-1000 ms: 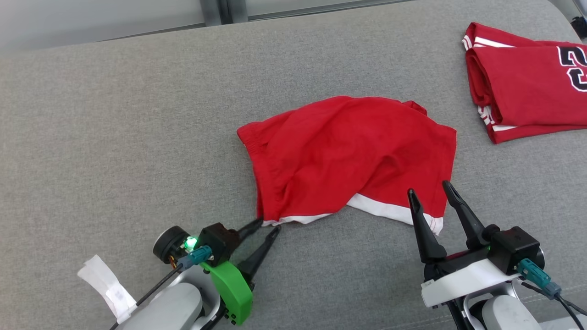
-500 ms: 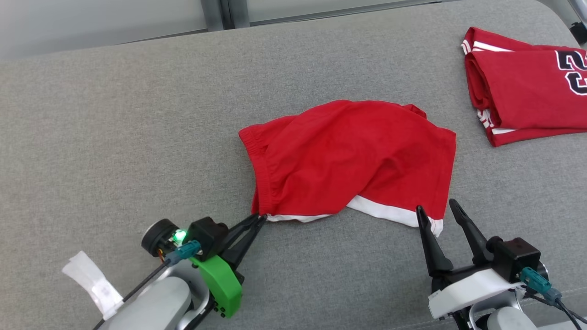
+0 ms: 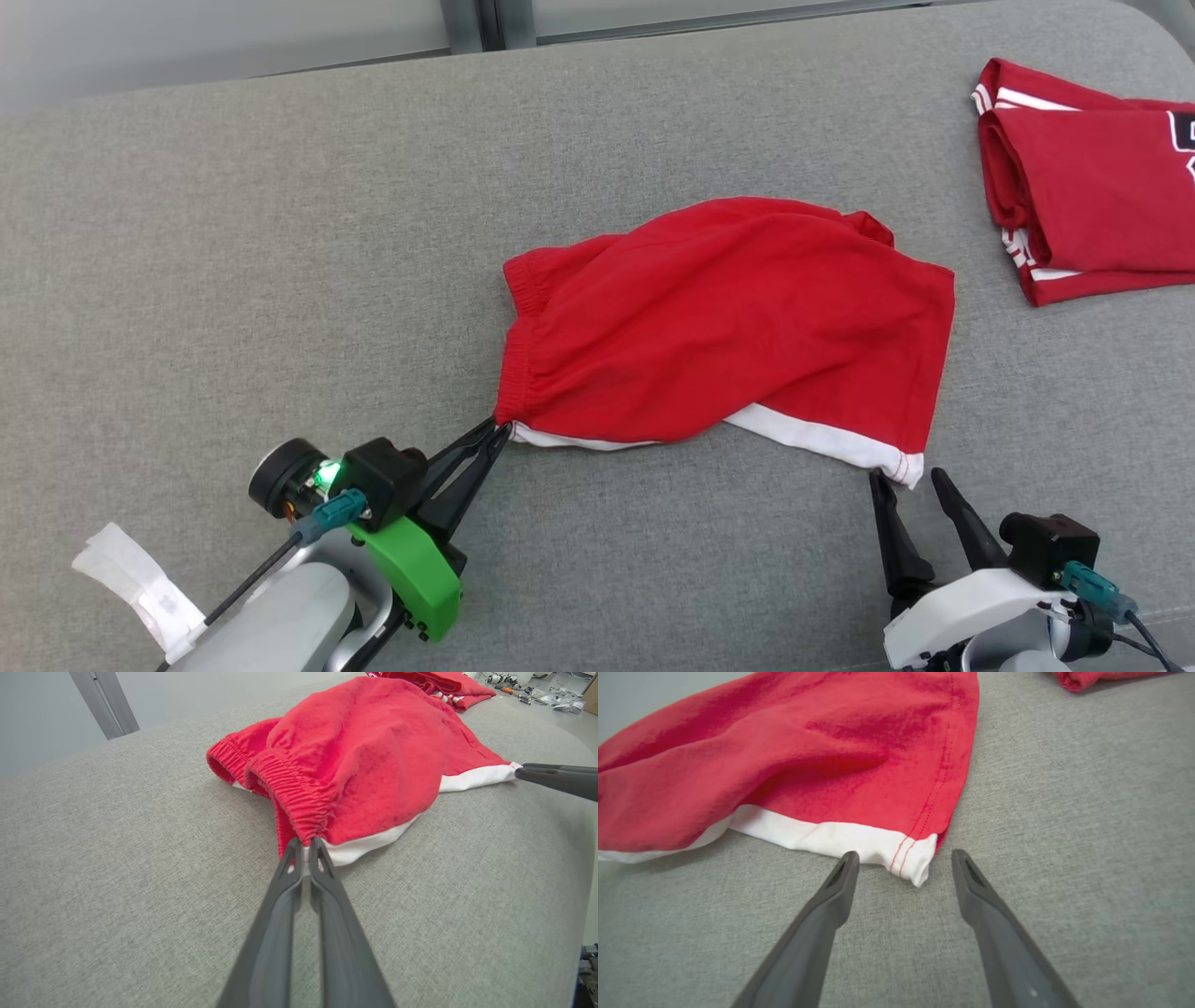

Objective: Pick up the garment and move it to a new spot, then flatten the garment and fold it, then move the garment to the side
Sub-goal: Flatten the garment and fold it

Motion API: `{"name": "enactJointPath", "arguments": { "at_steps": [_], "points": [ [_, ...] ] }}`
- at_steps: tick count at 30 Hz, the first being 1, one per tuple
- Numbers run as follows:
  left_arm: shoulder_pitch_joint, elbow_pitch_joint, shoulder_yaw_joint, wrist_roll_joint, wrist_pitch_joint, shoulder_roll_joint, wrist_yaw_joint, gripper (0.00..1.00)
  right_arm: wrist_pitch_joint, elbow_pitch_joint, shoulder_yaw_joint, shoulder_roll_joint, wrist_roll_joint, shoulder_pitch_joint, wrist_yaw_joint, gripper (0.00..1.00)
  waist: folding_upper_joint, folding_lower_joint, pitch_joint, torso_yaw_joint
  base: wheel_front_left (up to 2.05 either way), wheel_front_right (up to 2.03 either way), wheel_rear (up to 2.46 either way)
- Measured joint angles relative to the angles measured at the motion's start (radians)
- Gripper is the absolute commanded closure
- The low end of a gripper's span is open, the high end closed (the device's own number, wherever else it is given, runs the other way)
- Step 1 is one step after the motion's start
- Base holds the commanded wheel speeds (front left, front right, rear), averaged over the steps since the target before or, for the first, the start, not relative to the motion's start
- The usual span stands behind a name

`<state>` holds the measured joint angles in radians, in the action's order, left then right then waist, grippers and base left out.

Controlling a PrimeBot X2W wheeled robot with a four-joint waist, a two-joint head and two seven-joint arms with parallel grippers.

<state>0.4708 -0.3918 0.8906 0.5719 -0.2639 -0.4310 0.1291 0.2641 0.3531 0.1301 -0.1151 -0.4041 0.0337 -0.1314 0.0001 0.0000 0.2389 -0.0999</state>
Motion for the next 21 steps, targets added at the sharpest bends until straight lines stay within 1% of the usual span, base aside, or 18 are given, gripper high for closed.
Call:
{"name": "enactJointPath", "arguments": {
  "at_steps": [1, 2, 3, 4, 5, 7, 10, 12, 14, 16, 18, 19, 21],
  "points": [
    [0.000, 0.000, -0.001, -0.001, 0.000, -0.001, 0.000, 1.00, 0.000, 0.008, 0.001, 0.001, -0.004, 0.004, 0.000, 0.00, 0.0000, 0.0000, 0.002, 0.001, 0.00, 0.00, 0.00],
    [0.000, 0.000, -0.001, -0.001, 0.000, -0.002, 0.000, 1.00, 0.000, 0.014, 0.002, 0.002, -0.007, 0.008, 0.000, 0.05, 0.0000, 0.0000, 0.003, 0.002, 0.00, 0.00, 0.00],
    [0.000, 0.000, -0.002, -0.001, 0.000, -0.002, 0.000, 1.00, 0.000, 0.023, 0.002, 0.003, -0.010, 0.014, 0.000, 0.55, 0.0000, 0.0000, 0.005, 0.002, 0.00, 0.00, 0.00],
    [0.000, 0.000, -0.002, -0.001, 0.000, -0.003, 0.000, 1.00, 0.000, 0.030, 0.004, 0.004, -0.012, 0.018, 0.000, 0.68, 0.0000, 0.0000, 0.007, 0.002, 0.00, 0.00, 0.00],
    [0.000, 0.000, -0.003, -0.001, 0.000, -0.003, 0.000, 1.00, 0.000, 0.036, 0.007, 0.004, -0.016, 0.021, 0.000, 1.00, 0.0000, 0.0000, 0.007, 0.002, 0.00, 0.00, 0.00],
    [0.000, 0.000, -0.005, -0.001, 0.000, -0.003, 0.000, 1.00, 0.000, 0.051, 0.020, 0.003, -0.021, 0.030, 0.000, 1.00, 0.0000, 0.0000, 0.008, 0.001, 0.00, 0.00, 0.00],
    [0.001, 0.001, -0.007, -0.001, 0.000, -0.004, 0.000, 1.00, 0.000, 0.041, 0.024, -0.006, -0.024, 0.037, 0.000, 1.00, 0.0000, 0.0000, 0.008, -0.001, 0.00, 0.00, 0.00],
    [0.002, 0.014, -0.010, 0.002, 0.000, -0.006, 0.000, 1.00, 0.000, 0.000, 0.011, -0.017, -0.019, 0.037, 0.000, 1.00, 0.0000, 0.0000, 0.007, -0.002, 0.00, 0.00, 0.00],
    [0.009, 0.038, -0.008, 0.023, 0.000, -0.012, 0.000, 1.00, 0.000, -0.073, -0.014, -0.031, -0.010, 0.037, 0.000, 1.00, 0.0000, 0.0000, 0.005, -0.003, 0.00, 0.00, 0.00],
    [0.028, 0.070, 0.000, 0.080, 0.000, -0.025, 0.000, 1.00, -0.002, -0.170, -0.044, -0.040, -0.015, 0.040, 0.000, 1.00, 0.0000, 0.0000, 0.006, -0.004, 0.00, 0.00, 0.00],
    [0.067, 0.116, 0.019, 0.172, 0.012, -0.041, 0.000, 1.00, -0.002, -0.254, -0.072, -0.050, -0.035, 0.065, 0.000, 1.00, 0.0000, 0.0000, 0.010, -0.006, 0.00, 0.00, 0.00],
    [0.107, 0.154, 0.023, 0.237, 0.028, -0.057, 0.001, 1.00, -0.002, -0.295, -0.087, -0.067, -0.045, 0.088, 0.000, 1.00, 0.0000, 0.0000, 0.015, -0.007, 0.00, 0.00, 0.00],
    [0.190, 0.207, 0.019, 0.327, 0.064, -0.087, 0.002, 1.00, -0.001, -0.336, -0.108, -0.087, -0.090, 0.141, 0.000, 1.00, 0.0000, 0.0000, 0.024, -0.008, 0.00, 0.00, 0.00]
  ]
}}
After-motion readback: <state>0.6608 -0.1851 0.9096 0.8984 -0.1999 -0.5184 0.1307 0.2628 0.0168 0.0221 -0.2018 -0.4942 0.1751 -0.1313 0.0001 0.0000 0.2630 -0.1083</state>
